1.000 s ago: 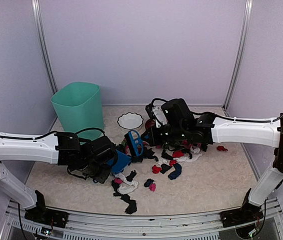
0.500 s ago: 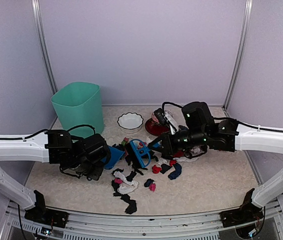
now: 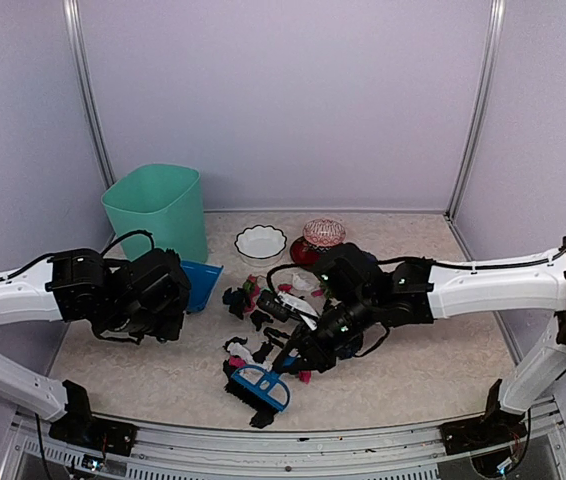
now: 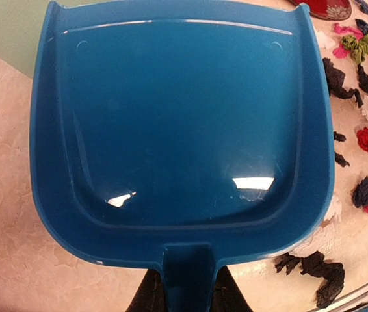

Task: Sweep away the paper scraps from the table
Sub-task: Sweep the paper scraps at the center of the board.

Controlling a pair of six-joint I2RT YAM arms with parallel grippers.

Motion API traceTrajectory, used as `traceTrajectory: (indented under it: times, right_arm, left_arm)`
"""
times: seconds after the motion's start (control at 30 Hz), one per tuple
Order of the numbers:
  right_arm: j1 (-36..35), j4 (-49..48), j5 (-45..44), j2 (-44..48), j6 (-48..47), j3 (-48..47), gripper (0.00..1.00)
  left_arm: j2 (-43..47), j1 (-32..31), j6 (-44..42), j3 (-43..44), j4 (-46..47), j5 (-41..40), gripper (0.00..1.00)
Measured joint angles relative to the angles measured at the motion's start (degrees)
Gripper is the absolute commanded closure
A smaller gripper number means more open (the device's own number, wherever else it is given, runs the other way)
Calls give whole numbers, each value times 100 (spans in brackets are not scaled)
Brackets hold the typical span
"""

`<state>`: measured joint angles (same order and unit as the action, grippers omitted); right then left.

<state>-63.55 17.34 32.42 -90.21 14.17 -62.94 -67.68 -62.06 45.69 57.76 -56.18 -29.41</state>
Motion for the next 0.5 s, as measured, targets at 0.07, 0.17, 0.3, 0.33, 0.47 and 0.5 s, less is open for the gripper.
traceTrajectory:
  times: [0.07,0.17,0.3,0.33,0.47,0.5]
  right_arm:
    - [-76,136,-26,-245,-149,-168,100]
    - [-133,306,-105,-584,-369,-472,100]
    - [-142,496,-210,-1027,-599,-920,100]
    - [-142,538,-223,-1147,-649,-1038,100]
    - [-142,662,-284,-1495,-787,-1338,100]
    - [-142,684,-317,-1550,-813,-1375,100]
  left_arm:
    - [52,2,35,17,2,-68,100]
    - [142,20,55,20,4,-146,100]
    - [236,72,52,20,9,-227,100]
    - [258,90,52,20,11,-236,100]
    - [319,160,42,20,13,-254,100]
    - [339,175,35,20,15,-254,100]
